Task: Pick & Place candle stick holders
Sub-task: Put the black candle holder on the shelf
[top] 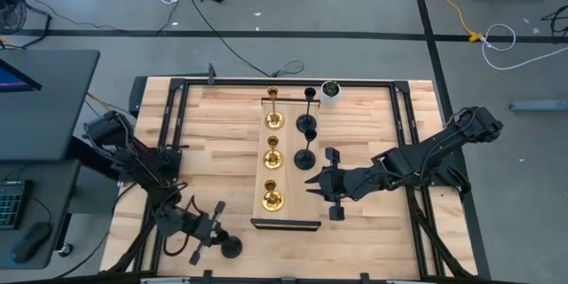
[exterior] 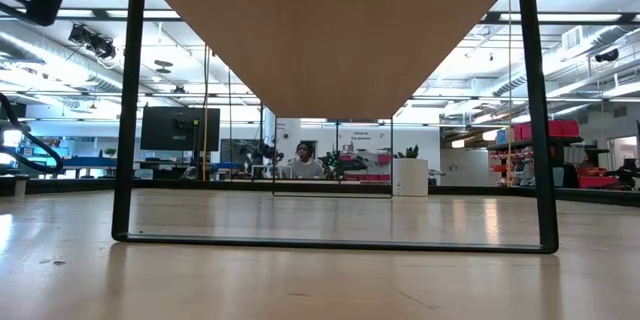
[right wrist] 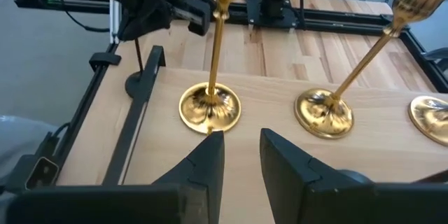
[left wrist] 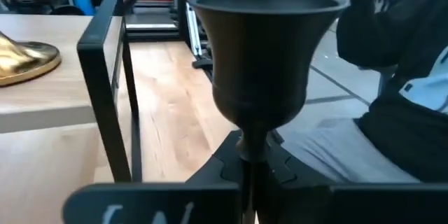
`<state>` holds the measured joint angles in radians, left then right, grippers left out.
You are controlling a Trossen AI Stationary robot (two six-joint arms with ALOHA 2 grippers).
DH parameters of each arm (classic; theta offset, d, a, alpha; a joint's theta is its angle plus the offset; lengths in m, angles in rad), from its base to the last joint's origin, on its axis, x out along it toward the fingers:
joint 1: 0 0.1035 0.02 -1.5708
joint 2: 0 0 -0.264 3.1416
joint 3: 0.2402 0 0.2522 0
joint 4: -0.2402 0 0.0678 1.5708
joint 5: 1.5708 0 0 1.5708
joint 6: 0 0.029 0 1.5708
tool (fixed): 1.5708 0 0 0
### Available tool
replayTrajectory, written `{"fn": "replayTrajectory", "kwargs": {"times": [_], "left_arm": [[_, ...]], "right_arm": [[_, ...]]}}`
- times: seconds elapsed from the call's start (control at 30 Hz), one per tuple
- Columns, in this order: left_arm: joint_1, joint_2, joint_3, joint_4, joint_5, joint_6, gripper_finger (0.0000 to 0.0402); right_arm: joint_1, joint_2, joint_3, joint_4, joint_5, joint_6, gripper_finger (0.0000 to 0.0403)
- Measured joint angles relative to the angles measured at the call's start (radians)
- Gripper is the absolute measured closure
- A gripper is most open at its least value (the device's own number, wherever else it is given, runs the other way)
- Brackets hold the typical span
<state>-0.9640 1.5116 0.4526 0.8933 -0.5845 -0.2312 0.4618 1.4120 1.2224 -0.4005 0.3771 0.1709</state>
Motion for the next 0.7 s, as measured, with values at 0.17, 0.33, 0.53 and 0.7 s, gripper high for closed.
{"fn": "replayTrajectory", "kwargs": {"times": [0.17,0.33,0.53,0.7], "left_arm": [[-0.002,-0.023,0.008,0.038,-0.048,-0.008,0.0396],[-0.011,-0.068,0.051,0.031,-0.127,0.068,0.0396],[-0.011,-0.194,0.15,-0.137,-0.185,0.097,0.0396],[-0.01,-0.291,0.327,-0.44,-0.222,0.128,0.0396]], "right_arm": [[0.0,0.0,0.0,-0.024,0.028,0.001,0.0308],[0.0,0.0,0.0,-0.036,0.051,0.003,0.0308],[0.0,0.0,-0.001,-0.036,0.052,0.004,0.0308],[0.0,0.0,-0.001,-0.027,0.052,0.004,0.0308]]}}
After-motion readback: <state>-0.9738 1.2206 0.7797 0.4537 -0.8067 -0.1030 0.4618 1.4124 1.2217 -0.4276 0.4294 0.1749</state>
